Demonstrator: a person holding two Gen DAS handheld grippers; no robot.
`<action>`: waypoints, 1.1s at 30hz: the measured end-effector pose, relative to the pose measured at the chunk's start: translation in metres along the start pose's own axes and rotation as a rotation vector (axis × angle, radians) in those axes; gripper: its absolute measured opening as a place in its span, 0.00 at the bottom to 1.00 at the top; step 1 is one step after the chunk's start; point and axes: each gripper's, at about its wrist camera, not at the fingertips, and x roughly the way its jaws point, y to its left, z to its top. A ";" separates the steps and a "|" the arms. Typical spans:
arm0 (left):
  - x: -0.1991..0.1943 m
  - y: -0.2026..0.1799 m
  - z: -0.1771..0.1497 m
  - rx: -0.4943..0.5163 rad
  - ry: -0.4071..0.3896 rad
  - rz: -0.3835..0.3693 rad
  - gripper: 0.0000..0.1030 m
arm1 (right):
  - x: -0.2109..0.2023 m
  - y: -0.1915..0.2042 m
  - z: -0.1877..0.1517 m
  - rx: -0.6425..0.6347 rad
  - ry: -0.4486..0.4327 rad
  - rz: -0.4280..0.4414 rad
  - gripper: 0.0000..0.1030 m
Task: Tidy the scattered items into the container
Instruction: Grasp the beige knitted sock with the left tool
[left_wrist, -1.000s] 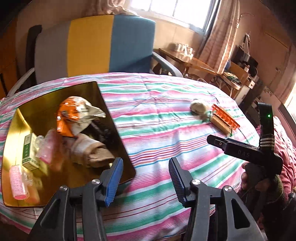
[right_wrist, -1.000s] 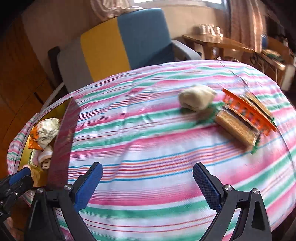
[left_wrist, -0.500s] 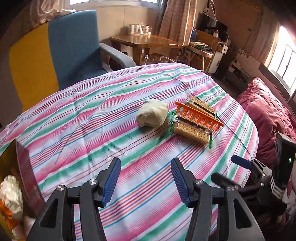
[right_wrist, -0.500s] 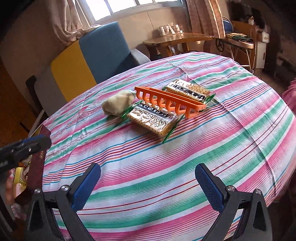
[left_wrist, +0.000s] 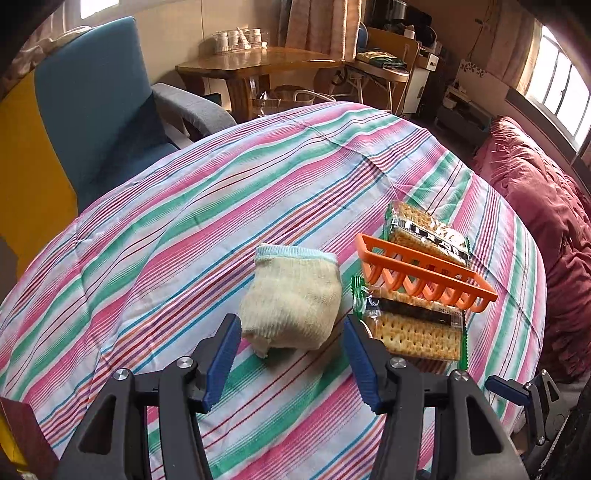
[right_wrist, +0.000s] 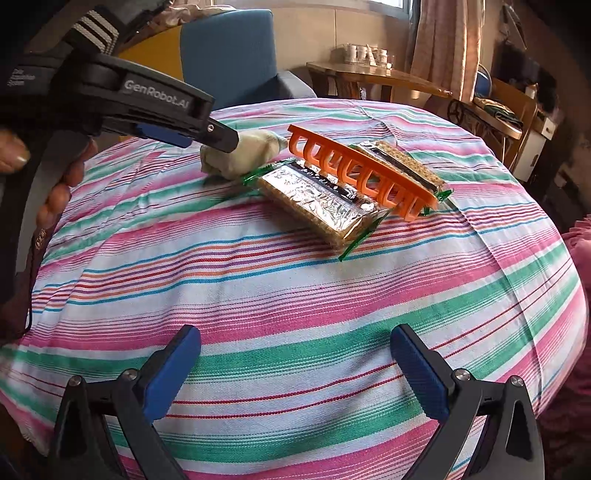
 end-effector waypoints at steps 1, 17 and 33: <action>0.005 0.000 0.003 0.004 0.004 0.010 0.59 | -0.001 -0.001 0.000 0.005 -0.004 0.005 1.00; 0.015 0.019 -0.028 -0.131 0.041 -0.034 0.62 | -0.011 -0.027 0.017 0.055 -0.059 0.138 1.00; -0.065 0.043 -0.156 -0.334 0.010 0.014 0.62 | 0.050 -0.043 0.121 0.049 0.135 0.359 1.00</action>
